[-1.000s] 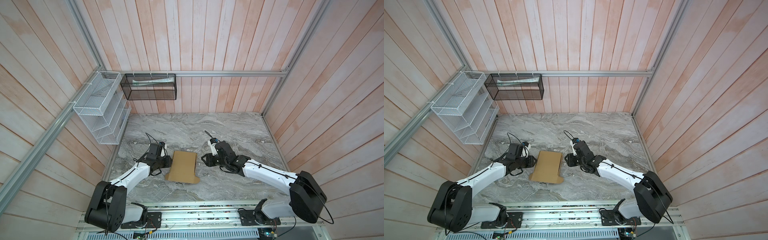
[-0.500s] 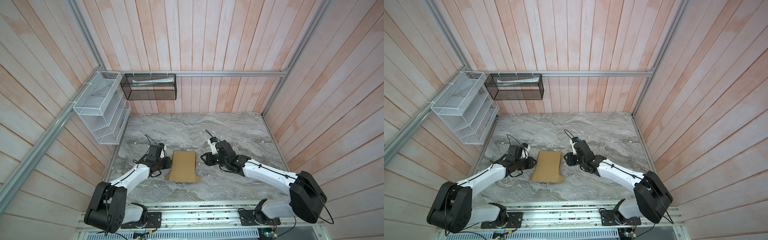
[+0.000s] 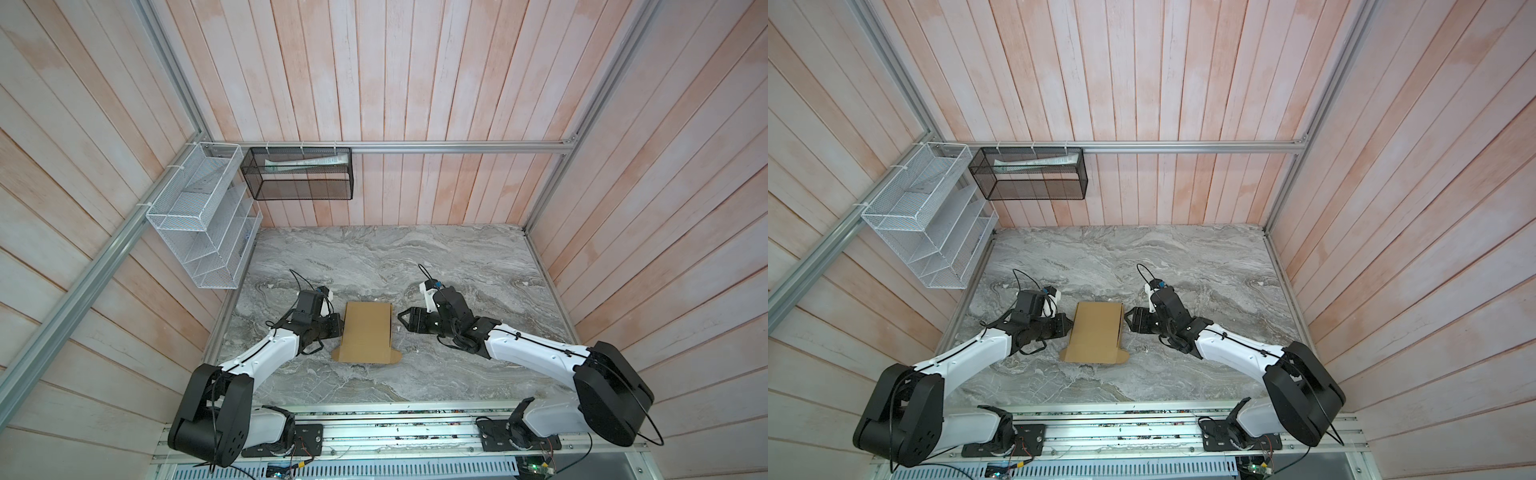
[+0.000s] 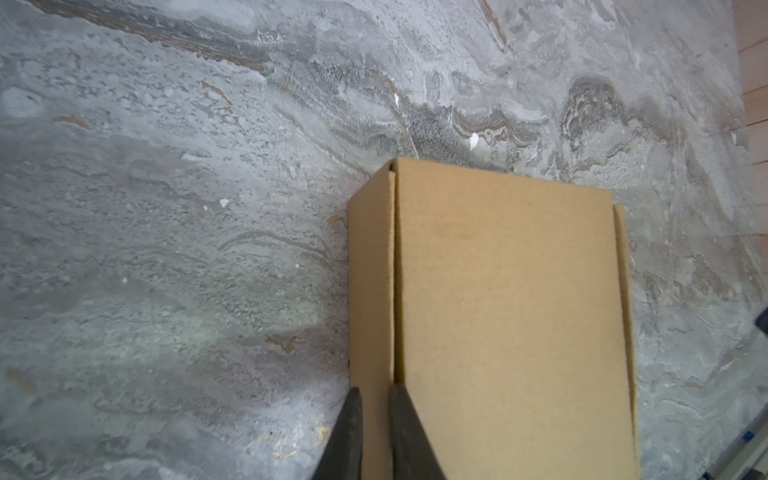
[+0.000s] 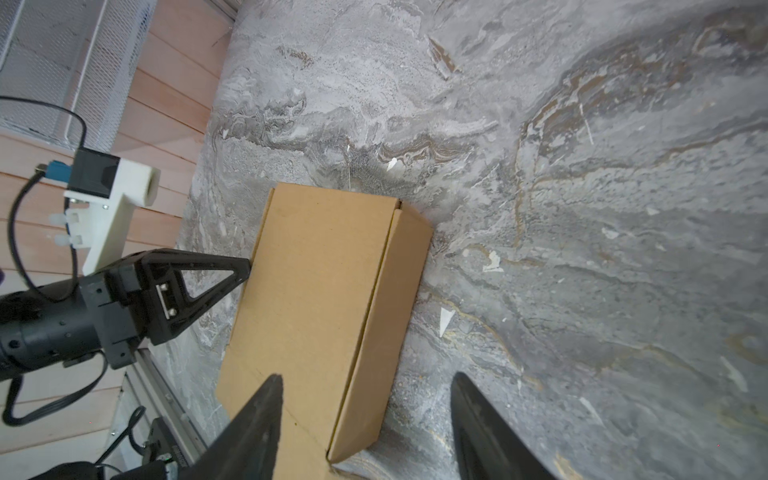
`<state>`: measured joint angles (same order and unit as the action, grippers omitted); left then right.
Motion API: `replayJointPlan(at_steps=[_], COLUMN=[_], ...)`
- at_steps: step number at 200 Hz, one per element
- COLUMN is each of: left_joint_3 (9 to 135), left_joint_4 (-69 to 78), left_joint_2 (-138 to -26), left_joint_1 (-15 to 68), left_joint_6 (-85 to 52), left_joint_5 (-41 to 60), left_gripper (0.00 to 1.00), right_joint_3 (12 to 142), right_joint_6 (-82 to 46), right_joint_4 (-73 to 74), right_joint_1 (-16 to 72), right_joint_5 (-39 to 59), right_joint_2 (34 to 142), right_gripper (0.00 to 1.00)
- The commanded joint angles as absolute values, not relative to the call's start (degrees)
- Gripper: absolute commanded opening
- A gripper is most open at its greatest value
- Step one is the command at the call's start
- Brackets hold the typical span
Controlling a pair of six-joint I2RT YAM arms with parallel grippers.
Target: Fold the paper box
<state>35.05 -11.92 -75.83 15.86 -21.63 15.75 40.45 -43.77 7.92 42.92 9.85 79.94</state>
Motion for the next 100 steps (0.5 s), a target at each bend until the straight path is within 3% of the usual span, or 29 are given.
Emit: replayJointPlan(at_steps=[1,100], left_joint_3=[33.15,31.46], left_joint_4=[-12.62,-10.75], left_joint_2=[-75.1,-73.4], left_joint_1=[15.73,15.73], left_joint_6=[-21.72,-22.86], left_joint_5=[16.15,16.96], left_gripper=[0.15,0.06], right_joint_3=[38.12,35.58], right_joint_6=[-50.58,-59.43], right_joint_4=[16.27,33.57], right_joint_1=[42.71,42.85], right_joint_5=[13.23,22.29], right_joint_2=[81.74,94.69], right_gripper=[0.69,0.8])
